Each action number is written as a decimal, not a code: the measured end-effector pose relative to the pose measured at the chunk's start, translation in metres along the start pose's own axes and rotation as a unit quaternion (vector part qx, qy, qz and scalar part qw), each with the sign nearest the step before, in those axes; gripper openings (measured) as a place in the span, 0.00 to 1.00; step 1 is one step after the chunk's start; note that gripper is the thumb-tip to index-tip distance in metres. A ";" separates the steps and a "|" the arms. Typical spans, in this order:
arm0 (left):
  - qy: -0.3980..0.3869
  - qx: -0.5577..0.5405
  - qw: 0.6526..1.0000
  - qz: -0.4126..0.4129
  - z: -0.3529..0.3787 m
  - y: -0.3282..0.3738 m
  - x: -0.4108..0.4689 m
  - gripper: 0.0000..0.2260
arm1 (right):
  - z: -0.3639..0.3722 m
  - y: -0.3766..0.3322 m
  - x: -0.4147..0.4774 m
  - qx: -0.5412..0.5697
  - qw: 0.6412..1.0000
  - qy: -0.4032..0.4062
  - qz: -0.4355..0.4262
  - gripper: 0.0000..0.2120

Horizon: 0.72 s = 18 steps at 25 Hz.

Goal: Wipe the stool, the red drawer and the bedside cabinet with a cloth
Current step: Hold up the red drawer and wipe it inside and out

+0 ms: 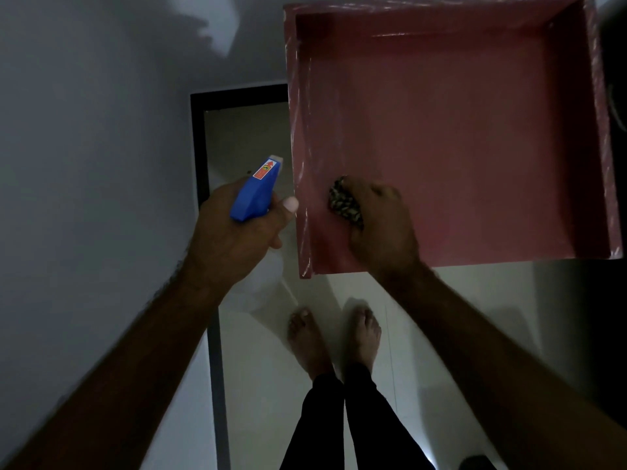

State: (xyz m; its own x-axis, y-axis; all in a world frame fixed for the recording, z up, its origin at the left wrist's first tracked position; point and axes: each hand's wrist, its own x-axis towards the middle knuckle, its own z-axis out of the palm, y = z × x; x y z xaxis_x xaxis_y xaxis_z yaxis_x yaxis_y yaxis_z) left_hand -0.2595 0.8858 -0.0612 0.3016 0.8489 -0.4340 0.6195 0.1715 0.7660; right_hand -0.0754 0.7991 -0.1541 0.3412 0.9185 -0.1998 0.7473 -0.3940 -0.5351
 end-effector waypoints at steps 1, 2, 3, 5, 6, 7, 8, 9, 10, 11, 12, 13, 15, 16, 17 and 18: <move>0.003 -0.002 1.000 -0.003 0.001 0.000 0.001 0.11 | 0.003 -0.009 -0.007 -0.005 0.999 -0.025 -0.044 0.32; 0.003 -0.001 1.000 -0.006 0.001 0.001 0.002 0.11 | 0.004 -0.014 -0.012 -0.012 0.995 -0.048 -0.089 0.34; 0.002 0.000 1.000 -0.007 0.002 0.001 0.004 0.11 | 0.005 -0.013 -0.012 -0.019 0.991 -0.063 -0.119 0.35; -0.003 0.002 1.000 -0.007 0.002 0.003 0.007 0.11 | 0.000 0.000 0.000 -0.020 0.991 -0.060 -0.115 0.33; -0.003 0.003 1.000 -0.007 0.001 0.004 0.009 0.11 | -0.003 0.008 0.007 -0.011 0.996 -0.042 -0.083 0.32; -0.001 0.006 1.000 -0.006 0.001 0.004 0.010 0.11 | -0.007 0.015 0.014 0.000 0.999 -0.010 -0.042 0.32; 0.002 0.009 1.000 -0.005 0.000 0.004 0.010 0.11 | -0.010 0.019 0.018 0.009 1.000 0.020 -0.002 0.31; 0.003 0.011 1.000 -0.003 0.000 0.004 0.010 0.11 | -0.010 0.019 0.019 0.011 0.999 0.040 0.020 0.31; 0.004 0.010 1.000 -0.002 0.000 0.005 0.011 0.11 | -0.008 0.014 0.019 0.011 0.999 0.044 0.019 0.31; 0.005 0.007 1.000 -0.004 0.000 0.006 0.012 0.11 | -0.005 0.006 0.017 0.012 0.999 0.034 -0.002 0.30; 0.007 0.004 1.000 -0.008 0.000 0.008 0.014 0.10 | -0.001 -0.003 0.013 0.011 0.999 0.016 -0.036 0.30; 0.006 0.002 1.000 -0.013 0.000 0.009 0.015 0.09 | 0.002 -0.011 0.008 0.007 0.997 -0.004 -0.077 0.30; 0.002 0.001 1.000 -0.016 0.001 0.011 0.016 0.08 | 0.004 -0.014 0.005 -0.002 0.992 -0.040 -0.124 0.30; 0.000 0.001 1.000 -0.015 0.001 0.012 0.017 0.08 | 0.001 -0.010 0.010 -0.007 0.991 -0.049 -0.123 0.29; -0.001 0.003 1.000 -0.015 0.001 0.013 0.018 0.09 | -0.001 -0.003 0.015 -0.012 0.993 -0.042 -0.111 0.29; 0.000 0.003 1.000 -0.016 0.000 0.013 0.019 0.09 | -0.004 0.005 0.022 -0.012 0.996 -0.023 -0.087 0.29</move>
State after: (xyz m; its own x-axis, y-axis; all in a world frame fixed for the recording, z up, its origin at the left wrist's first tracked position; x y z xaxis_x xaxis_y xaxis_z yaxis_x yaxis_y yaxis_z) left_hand -0.2452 0.9038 -0.0593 0.2820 0.8425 -0.4591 0.6329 0.1962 0.7489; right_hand -0.0617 0.8174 -0.1579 0.1797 0.9732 -0.1434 0.8059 -0.2293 -0.5458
